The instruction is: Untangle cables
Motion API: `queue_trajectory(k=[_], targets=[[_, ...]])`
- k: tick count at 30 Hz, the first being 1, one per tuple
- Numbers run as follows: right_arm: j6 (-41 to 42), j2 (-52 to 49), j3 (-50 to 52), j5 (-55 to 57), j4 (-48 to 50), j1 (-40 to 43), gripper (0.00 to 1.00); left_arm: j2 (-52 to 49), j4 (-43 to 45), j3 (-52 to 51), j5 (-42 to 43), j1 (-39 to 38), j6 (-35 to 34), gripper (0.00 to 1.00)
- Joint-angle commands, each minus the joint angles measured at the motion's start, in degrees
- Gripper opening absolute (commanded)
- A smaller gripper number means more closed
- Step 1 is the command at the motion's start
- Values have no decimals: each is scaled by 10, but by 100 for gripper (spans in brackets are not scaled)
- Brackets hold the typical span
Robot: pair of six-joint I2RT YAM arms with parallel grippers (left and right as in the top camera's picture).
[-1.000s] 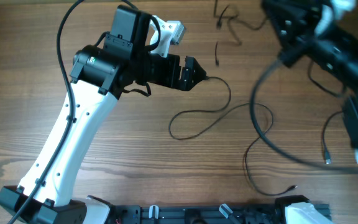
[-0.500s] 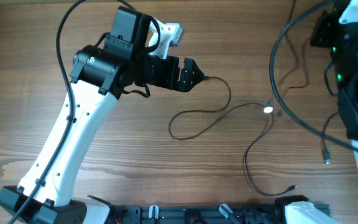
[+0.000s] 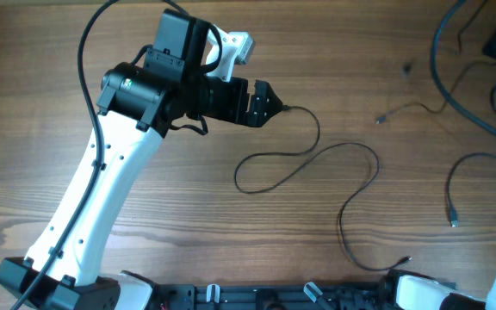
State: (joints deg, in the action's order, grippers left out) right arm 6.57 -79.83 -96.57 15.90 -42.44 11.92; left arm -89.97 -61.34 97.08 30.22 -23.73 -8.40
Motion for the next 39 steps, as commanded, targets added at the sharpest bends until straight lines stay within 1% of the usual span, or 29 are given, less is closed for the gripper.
queue_trajectory(k=[1, 9, 14, 21, 24, 27, 28, 29, 31, 39], targets=[[27, -13, -3, -81, -5, 34, 4, 12, 0, 3, -3, 0, 7, 100], [29, -68, -1, -78, -9, 88, 4, 12, 0, 3, -3, 0, 7, 100], [60, -112, -1, -78, -7, 132, 4, 12, 0, 3, -3, 0, 7, 100], [61, -167, -1, -78, 34, 212, 4, 12, 0, 3, -3, 0, 7, 100], [97, -196, -1, -78, 50, 247, 4, 12, 0, 3, -3, 0, 7, 100], [158, -238, -1, -79, 51, 284, 4, 12, 0, 3, -3, 0, 7, 100], [180, -255, -1, -81, 47, 296, 9, 12, 0, 3, -3, 0, 7, 100], [188, -264, -1, -85, 42, 302, 25, 12, 0, 3, -3, 0, 7, 100], [200, -284, -1, -89, 28, 313, 99, 12, 0, 3, -3, 0, 7, 100], [210, -291, -1, -134, 6, 321, 100, 12, 0, 3, -3, 0, 7, 100]])
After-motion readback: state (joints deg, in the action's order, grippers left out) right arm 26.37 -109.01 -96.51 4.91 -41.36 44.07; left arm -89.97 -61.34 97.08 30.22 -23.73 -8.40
